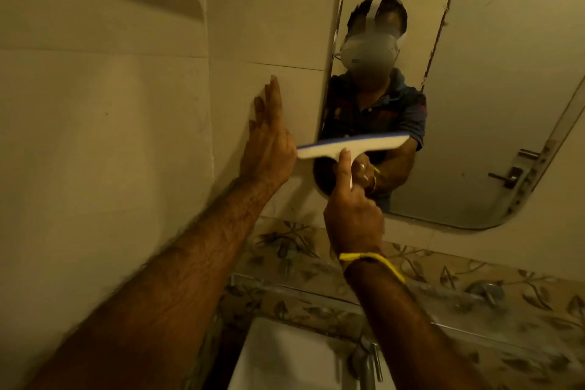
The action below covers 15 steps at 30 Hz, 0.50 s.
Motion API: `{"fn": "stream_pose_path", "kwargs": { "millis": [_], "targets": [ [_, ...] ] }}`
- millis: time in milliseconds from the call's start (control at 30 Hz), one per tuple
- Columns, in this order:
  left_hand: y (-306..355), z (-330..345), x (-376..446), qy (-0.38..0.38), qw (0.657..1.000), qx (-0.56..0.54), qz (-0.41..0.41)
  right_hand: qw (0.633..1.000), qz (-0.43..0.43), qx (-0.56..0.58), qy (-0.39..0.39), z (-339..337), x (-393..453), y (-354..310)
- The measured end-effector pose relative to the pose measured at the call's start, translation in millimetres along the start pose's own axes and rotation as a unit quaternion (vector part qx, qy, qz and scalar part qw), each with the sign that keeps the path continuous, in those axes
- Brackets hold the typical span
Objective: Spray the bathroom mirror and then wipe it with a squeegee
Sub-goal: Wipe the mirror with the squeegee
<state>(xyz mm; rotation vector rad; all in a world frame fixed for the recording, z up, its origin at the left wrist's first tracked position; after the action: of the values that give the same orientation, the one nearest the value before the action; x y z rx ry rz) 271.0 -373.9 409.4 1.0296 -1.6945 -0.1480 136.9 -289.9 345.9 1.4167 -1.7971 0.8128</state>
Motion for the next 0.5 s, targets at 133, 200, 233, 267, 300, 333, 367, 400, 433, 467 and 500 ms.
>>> {"fn": "stream_pose_path", "kwargs": {
  "millis": [133,200,233,267,300,333,367,400,433,467,500],
  "targets": [
    [-9.8,24.7,-30.4,-0.040,0.999,-0.001,-0.009,0.998,-0.008,-0.014,-0.054,6.9,-17.9,5.3],
    [-15.6,35.8,-46.8,-0.057,0.998,-0.002,-0.024,0.998,-0.006,-0.020,-0.062,4.7,-17.3,6.5],
    [-18.3,39.5,-53.6,-0.066,0.997,-0.005,-0.032,0.997,-0.006,-0.024,-0.067,4.4,-17.8,8.3],
    [-20.6,41.2,-58.8,-0.075,0.996,-0.010,-0.039,0.997,-0.007,-0.026,-0.077,5.3,-19.7,11.0],
    [-22.1,41.0,-62.3,-0.085,0.995,-0.014,-0.045,0.995,-0.010,-0.027,-0.094,7.5,-23.7,14.9],
    [-22.6,38.6,-64.6,-0.094,0.994,-0.016,-0.049,0.993,-0.013,-0.030,-0.117,10.7,-29.4,19.8],
    [-22.1,35.3,-65.7,-0.101,0.994,-0.017,-0.049,0.989,-0.015,-0.036,-0.139,13.4,-36.7,25.3],
    [-20.4,32.1,-65.9,-0.109,0.993,-0.014,-0.047,0.987,-0.016,-0.039,-0.157,14.4,-44.1,31.0],
    [-17.6,29.9,-65.1,-0.117,0.992,-0.008,-0.046,0.985,-0.011,-0.037,-0.168,12.8,-50.4,36.4],
    [-14.1,28.9,-63.9,-0.123,0.991,0.002,-0.049,0.985,0.000,-0.029,-0.170,8.7,-54.1,40.5],
    [-10.5,28.5,-62.2,-0.124,0.991,0.012,-0.058,0.986,0.014,-0.011,-0.165,2.4,-52.7,42.2]
  ]
}}
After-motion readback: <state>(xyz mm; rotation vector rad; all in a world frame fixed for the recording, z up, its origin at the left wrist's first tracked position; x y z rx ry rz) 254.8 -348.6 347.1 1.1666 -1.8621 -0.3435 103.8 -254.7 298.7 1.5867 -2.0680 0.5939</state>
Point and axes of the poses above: each hand's wrist, its own x-axis towards the middle knuckle, its own z-axis out of the palm, y = z × x, the point moved 6 cm from there along x, towards the middle knuckle, and after that the axes turned 10 degrees about -x, right-handed, at the moved point
